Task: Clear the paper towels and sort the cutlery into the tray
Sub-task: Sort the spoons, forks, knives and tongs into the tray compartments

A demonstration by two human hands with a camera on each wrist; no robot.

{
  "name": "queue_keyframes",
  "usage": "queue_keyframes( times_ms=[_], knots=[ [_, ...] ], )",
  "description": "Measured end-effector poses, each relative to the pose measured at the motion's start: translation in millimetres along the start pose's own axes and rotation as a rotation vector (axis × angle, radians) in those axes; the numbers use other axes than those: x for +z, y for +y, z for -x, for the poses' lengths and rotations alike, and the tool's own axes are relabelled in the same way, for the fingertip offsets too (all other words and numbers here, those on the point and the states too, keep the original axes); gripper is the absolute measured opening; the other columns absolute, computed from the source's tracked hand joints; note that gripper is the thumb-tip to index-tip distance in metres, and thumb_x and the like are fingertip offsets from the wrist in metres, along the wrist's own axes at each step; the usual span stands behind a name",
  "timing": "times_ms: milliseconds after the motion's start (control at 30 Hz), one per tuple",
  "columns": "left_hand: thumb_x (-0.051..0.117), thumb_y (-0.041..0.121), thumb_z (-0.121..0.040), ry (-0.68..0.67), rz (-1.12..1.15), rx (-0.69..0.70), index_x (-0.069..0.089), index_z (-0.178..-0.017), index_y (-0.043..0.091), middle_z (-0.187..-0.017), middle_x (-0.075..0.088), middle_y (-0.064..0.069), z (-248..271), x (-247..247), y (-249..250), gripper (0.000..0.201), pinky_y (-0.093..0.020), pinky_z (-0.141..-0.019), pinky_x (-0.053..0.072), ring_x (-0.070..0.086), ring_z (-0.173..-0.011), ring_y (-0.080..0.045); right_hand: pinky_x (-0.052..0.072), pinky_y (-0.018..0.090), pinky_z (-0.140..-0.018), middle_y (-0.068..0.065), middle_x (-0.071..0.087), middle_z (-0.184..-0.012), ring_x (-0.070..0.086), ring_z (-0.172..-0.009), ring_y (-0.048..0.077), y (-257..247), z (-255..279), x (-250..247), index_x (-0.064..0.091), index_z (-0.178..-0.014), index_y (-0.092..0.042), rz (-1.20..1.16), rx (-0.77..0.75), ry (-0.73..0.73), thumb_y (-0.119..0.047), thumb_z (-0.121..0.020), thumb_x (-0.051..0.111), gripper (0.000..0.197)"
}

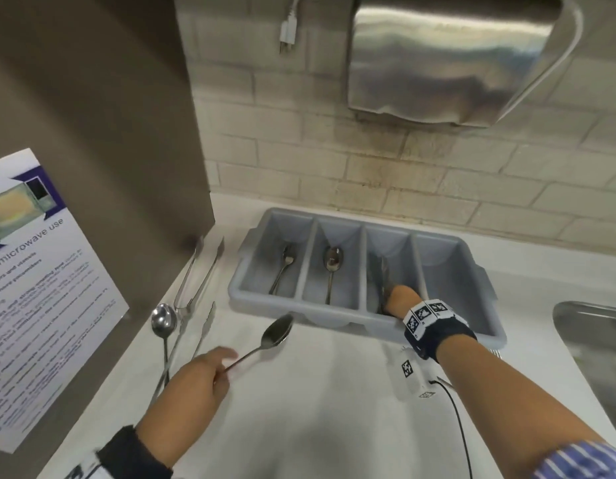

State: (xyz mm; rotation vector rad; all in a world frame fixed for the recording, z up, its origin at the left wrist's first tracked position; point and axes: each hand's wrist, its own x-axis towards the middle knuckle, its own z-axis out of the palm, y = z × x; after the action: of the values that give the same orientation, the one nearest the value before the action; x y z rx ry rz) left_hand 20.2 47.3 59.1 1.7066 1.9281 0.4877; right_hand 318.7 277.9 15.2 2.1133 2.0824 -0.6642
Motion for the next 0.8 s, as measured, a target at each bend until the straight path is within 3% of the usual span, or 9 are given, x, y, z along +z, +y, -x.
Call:
queue_keyframes(
  times_ms=[100, 167, 267, 333, 400, 600, 633, 733, 800],
  knots=[
    [0.047, 0.003, -0.092, 0.005, 0.157, 0.111, 0.042, -0.107, 0.034, -0.089, 0.059, 0.010, -25, -14, 35, 0.035, -0.006, -0.056, 0.043, 0.055, -0.058, 0.004, 0.047, 0.032, -0.083, 0.021, 0.065, -0.112, 0.060, -0.106, 0.035, 0, 25, -17, 0.061, -0.108, 0.002, -0.145, -0.002, 0.088, -0.009, -0.088, 0.049, 0.026],
    [0.041, -0.003, -0.092, -0.017, 0.234, 0.132, 0.052, -0.116, 0.021, -0.100, 0.057, 0.005, -59, -10, 60, 0.035, -0.001, -0.060, 0.040, 0.054, -0.075, 0.003, 0.048, 0.034, -0.085, 0.020, 0.066, -0.109, 0.061, -0.103, 0.034, 4, 44, -28, 0.061, -0.111, -0.001, -0.259, -0.043, 0.172, -0.008, -0.087, 0.051, 0.026],
    [0.035, -0.012, -0.091, -0.118, 0.324, 0.079, 0.049, -0.129, 0.001, -0.119, 0.055, -0.013, -121, 9, 95, 0.043, 0.001, -0.062, 0.042, 0.050, -0.100, -0.017, 0.045, 0.028, -0.070, 0.014, 0.065, -0.087, 0.060, -0.081, 0.026, 21, 78, -34, 0.065, -0.098, -0.006, -0.425, -0.075, 0.254, -0.006, -0.085, 0.055, 0.016],
    [0.037, -0.009, -0.091, -0.172, 0.207, 0.048, 0.047, -0.131, -0.003, -0.132, 0.052, -0.024, -157, 25, 118, 0.041, -0.016, -0.086, 0.049, 0.054, -0.112, -0.028, 0.042, 0.025, -0.061, 0.014, 0.067, -0.082, 0.057, -0.072, 0.023, 35, 103, -31, 0.066, -0.085, -0.011, -0.425, -0.056, 0.267, -0.005, -0.083, 0.057, 0.011],
    [0.038, -0.003, -0.093, -0.216, 0.004, 0.008, 0.050, -0.127, -0.008, -0.133, 0.053, -0.025, -185, 44, 132, 0.036, -0.035, -0.101, 0.043, 0.051, -0.122, -0.036, 0.040, 0.024, -0.057, 0.012, 0.069, -0.082, 0.061, -0.075, 0.025, 52, 123, -22, 0.066, -0.079, -0.013, -0.360, -0.021, 0.263, -0.011, -0.085, 0.055, 0.012],
    [0.038, 0.006, -0.096, -0.329, -0.434, 0.038, 0.051, -0.127, -0.006, -0.137, 0.052, -0.022, -226, 92, 127, 0.035, -0.038, -0.105, 0.040, 0.048, -0.127, -0.036, 0.041, 0.028, -0.091, 0.003, 0.063, -0.115, 0.057, -0.111, 0.022, 99, 142, 30, 0.063, -0.107, -0.014, -0.167, 0.137, 0.151, -0.015, -0.087, 0.056, 0.021],
    [0.038, 0.006, -0.096, -0.340, -0.432, 0.022, 0.051, -0.126, -0.006, -0.136, 0.052, -0.022, -226, 95, 126, 0.035, -0.038, -0.105, 0.040, 0.049, -0.127, -0.036, 0.042, 0.029, -0.088, 0.007, 0.062, -0.113, 0.057, -0.111, 0.025, 103, 142, 38, 0.062, -0.104, -0.014, -0.151, 0.142, 0.126, -0.012, -0.087, 0.053, 0.020],
    [0.044, 0.004, -0.091, -0.287, -0.305, 0.023, 0.054, -0.124, -0.004, -0.131, 0.055, -0.025, -221, 93, 122, 0.035, -0.039, -0.103, 0.042, 0.052, -0.122, -0.037, 0.035, 0.026, -0.058, 0.006, 0.047, -0.089, 0.061, -0.097, 0.033, 102, 135, 58, 0.058, -0.089, -0.009, -0.092, 0.110, 0.077, -0.003, -0.083, 0.045, 0.016],
    [0.049, 0.005, -0.088, -0.188, -0.140, 0.053, 0.051, -0.129, 0.003, -0.131, 0.055, -0.024, -207, 82, 116, 0.041, -0.040, -0.102, 0.044, 0.053, -0.120, -0.038, 0.037, 0.027, -0.058, 0.008, 0.051, -0.089, 0.063, -0.091, 0.033, 98, 130, 68, 0.059, -0.096, -0.005, -0.037, 0.108, 0.117, -0.006, -0.086, 0.043, 0.018]
  ],
)
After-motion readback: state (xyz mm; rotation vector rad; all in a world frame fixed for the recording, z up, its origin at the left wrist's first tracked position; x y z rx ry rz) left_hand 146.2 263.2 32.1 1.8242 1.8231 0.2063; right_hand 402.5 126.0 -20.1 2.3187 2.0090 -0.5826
